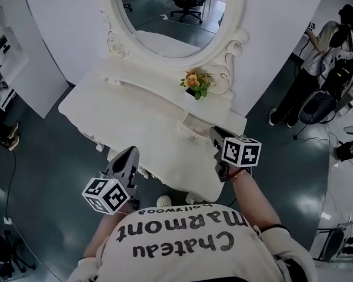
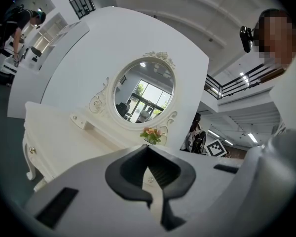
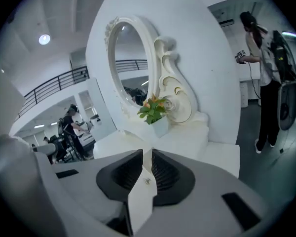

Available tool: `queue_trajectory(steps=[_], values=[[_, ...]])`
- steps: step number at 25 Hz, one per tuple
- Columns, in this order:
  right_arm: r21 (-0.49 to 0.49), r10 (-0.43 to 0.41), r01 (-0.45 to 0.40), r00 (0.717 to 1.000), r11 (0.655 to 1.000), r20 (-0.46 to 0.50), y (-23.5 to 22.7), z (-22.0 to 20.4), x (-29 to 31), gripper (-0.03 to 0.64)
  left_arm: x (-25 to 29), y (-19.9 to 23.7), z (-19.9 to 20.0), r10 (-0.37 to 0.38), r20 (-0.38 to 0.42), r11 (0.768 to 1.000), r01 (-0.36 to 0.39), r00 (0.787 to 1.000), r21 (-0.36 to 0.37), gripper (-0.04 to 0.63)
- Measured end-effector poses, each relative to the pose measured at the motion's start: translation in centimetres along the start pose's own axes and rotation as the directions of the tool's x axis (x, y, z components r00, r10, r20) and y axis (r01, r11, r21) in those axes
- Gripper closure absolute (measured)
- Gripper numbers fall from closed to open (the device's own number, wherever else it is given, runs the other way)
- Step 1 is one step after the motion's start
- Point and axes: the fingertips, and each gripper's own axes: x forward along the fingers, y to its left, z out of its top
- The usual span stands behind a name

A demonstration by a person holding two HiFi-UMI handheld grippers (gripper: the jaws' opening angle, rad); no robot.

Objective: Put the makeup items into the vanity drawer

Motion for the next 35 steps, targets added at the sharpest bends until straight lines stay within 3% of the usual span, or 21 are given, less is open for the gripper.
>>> queue_trajectory(steps=[4, 8, 12, 16, 35], values=[[0.046, -0.004, -0.003, 0.987, 0.999, 0.160, 1.1, 1.1, -4.0, 0.557, -0.6, -3.1, -1.7, -0.008, 0.003, 1.000, 0.008, 1.000, 0.003, 0.588], [0.068, 0.037, -0.057, 0.965, 0.996, 0.259, 3.4, 1.8, -7.2, 0.563, -1.5, -5.3, -1.7, 0.003, 0.037, 0.999, -0.004, 0.999, 0.034, 0.588], [0.001, 0.092, -0.098, 0.935, 0.995, 0.341, 5.2, 1.6, -10.8, 0.568, -3.0, -7.7, -2.8, 0.009, 0.042, 0.999, -0.011, 0.999, 0.050, 0.588], [-0.028, 0.112, -0.109, 0.928, 0.994, 0.355, 5.8, 0.5, -13.3, 0.568, -4.5, -9.4, -4.2, 0.011, 0.033, 0.999, -0.012, 0.999, 0.052, 0.588], [-0.101, 0.125, -0.099, 0.947, 0.990, 0.295, 6.3, -6.2, -20.5, 0.572, -10.3, -14.4, -8.9, 0.028, 0.041, 0.998, -0.030, 0.999, 0.046, 0.588]])
